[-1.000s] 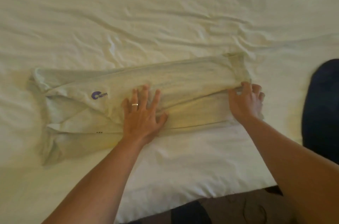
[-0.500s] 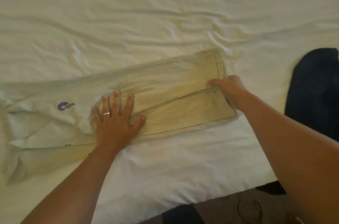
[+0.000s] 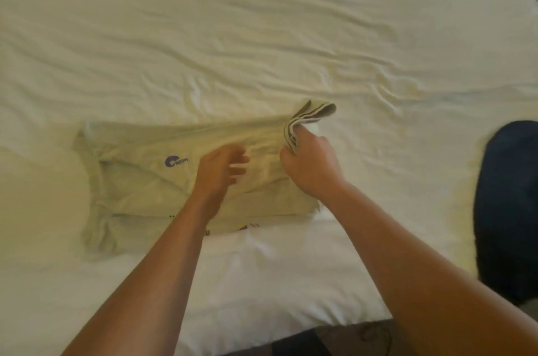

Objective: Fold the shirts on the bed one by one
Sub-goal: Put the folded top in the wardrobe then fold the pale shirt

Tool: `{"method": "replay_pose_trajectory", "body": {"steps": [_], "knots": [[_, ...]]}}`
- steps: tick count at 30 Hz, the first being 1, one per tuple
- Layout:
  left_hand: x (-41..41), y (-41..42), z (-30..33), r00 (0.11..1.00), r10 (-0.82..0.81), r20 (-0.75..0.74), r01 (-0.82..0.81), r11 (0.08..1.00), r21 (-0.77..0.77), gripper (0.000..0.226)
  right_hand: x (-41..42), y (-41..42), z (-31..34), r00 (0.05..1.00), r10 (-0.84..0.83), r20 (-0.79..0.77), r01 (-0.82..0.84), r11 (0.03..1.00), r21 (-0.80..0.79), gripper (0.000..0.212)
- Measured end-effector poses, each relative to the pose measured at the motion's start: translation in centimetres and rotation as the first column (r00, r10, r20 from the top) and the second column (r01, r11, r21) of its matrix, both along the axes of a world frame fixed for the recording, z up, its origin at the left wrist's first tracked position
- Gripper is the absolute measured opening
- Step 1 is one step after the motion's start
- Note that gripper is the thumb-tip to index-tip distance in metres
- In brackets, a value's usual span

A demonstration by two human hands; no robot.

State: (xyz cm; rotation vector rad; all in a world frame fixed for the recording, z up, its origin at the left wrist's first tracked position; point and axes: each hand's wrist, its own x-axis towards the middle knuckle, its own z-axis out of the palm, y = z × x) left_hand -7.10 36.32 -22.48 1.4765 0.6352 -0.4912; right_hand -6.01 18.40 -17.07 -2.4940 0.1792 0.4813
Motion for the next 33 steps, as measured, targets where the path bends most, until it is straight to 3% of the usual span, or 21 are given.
{"method": "replay_pose_trajectory", "body": {"steps": [1,3,5,7,8,9,11,12,14,16,19,24,27,30,33], "knots": [[0.0,1.5,0.5,0.993,0.047,-0.108,-0.062,0.988,-0.14,0.036,-0.2,2.8,0.0,0.998,0.06,-0.016,-0.06,0.997,0.051,0.011],[-0.5,5.0,1.0,0.971,0.082,-0.223,-0.153,0.934,-0.324,0.056,-0.7,7.8,0.1,0.985,0.104,-0.137,-0.059,0.953,0.299,0.023],[-1.3,8.1,0.9,0.963,0.123,-0.239,-0.222,0.867,-0.447,0.072,-1.3,11.0,-0.4,0.947,0.05,-0.319,0.151,0.802,0.577,0.031],[-1.8,10.6,0.8,0.963,0.16,-0.219,-0.247,0.85,-0.466,0.076,-2.0,12.0,-1.6,0.94,-0.123,-0.317,0.315,0.666,0.676,0.021],[-2.0,11.4,0.6,0.969,0.142,-0.203,-0.225,0.85,-0.477,0.075,-2.4,11.7,-2.5,0.948,-0.215,-0.233,0.316,0.699,0.641,0.02],[-2.1,11.9,0.2,0.976,0.104,-0.19,-0.184,0.861,-0.474,0.069,-2.7,11.1,-3.6,0.958,-0.265,-0.111,0.282,0.794,0.538,0.023],[-1.9,12.3,-0.5,0.974,0.023,-0.227,-0.117,0.905,-0.41,0.048,-3.5,9.2,-6.1,0.986,-0.138,0.096,0.12,0.978,0.169,0.04],[-1.8,12.5,-0.9,0.965,0.002,-0.263,-0.097,0.933,-0.347,0.035,-3.8,8.3,-7.0,0.994,-0.036,0.104,0.034,0.999,0.014,0.05],[-1.5,12.9,-1.4,0.951,-0.033,-0.307,-0.044,0.969,-0.241,0.019,-4.2,7.4,-8.2,0.997,0.081,-0.003,-0.081,0.988,-0.131,0.067],[-1.2,13.7,-1.2,0.939,-0.076,-0.336,0.002,0.976,-0.216,0.017,-4.5,7.7,-8.8,0.989,0.125,-0.076,-0.136,0.979,-0.154,0.076],[-0.6,15.3,0.5,0.931,-0.095,-0.352,-0.013,0.956,-0.294,0.021,-4.8,9.3,-8.8,0.985,0.128,-0.113,-0.143,0.981,-0.129,0.075],[-1.5,20.1,3.7,0.969,0.009,-0.247,-0.122,0.887,-0.446,0.027,-5.1,14.0,-7.8,0.979,0.202,-0.034,-0.204,0.978,-0.048,0.078],[-3.4,23.8,1.5,0.95,0.12,-0.288,-0.238,0.876,-0.42,0.032,-5.4,16.6,-8.9,0.937,0.341,-0.072,-0.348,0.925,-0.152,0.077],[-5.0,25.5,-1.4,0.934,0.128,-0.334,-0.264,0.875,-0.405,0.047,-5.8,17.4,-10.6,0.896,0.41,-0.172,-0.442,0.86,-0.255,0.082],[-4.9,25.1,-2.9,0.972,0.122,-0.201,-0.176,0.944,-0.279,0.043,-5.5,17.4,-10.9,0.894,0.403,-0.197,-0.445,0.855,-0.267,0.082]]}}
